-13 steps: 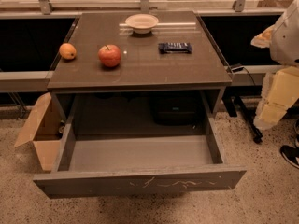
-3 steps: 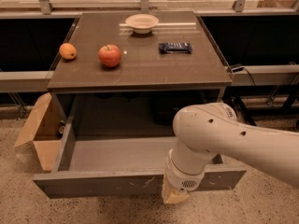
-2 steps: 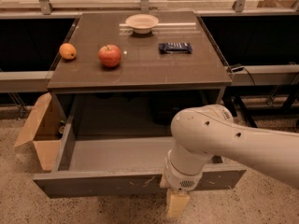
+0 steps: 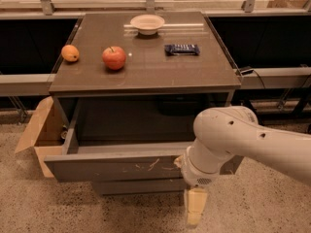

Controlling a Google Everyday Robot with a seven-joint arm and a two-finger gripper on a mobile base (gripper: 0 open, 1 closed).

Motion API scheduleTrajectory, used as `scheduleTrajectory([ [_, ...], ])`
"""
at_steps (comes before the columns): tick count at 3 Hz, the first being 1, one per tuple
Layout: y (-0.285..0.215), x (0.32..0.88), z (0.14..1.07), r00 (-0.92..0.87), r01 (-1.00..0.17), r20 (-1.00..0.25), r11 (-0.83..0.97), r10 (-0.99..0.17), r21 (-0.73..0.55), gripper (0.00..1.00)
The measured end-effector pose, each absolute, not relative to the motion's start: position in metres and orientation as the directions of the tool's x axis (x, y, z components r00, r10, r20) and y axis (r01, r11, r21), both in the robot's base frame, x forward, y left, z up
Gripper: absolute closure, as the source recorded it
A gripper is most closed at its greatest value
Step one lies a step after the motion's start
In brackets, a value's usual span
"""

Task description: Close top drawer

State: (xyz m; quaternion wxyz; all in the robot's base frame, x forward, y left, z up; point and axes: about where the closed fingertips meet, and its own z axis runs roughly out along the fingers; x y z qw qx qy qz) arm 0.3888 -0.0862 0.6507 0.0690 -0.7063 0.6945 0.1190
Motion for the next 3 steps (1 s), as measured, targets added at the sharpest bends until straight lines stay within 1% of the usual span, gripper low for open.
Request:
scheduleTrajectory([
  [1, -0.100, 0.417, 0.651, -0.002, -1.000, -0.287, -0.006, -0.958, 0.027, 0.18],
  [3, -0.122, 0.471, 0.648, -0.023, -0.999, -0.319, 0.032, -0.948, -0.024, 0.64],
])
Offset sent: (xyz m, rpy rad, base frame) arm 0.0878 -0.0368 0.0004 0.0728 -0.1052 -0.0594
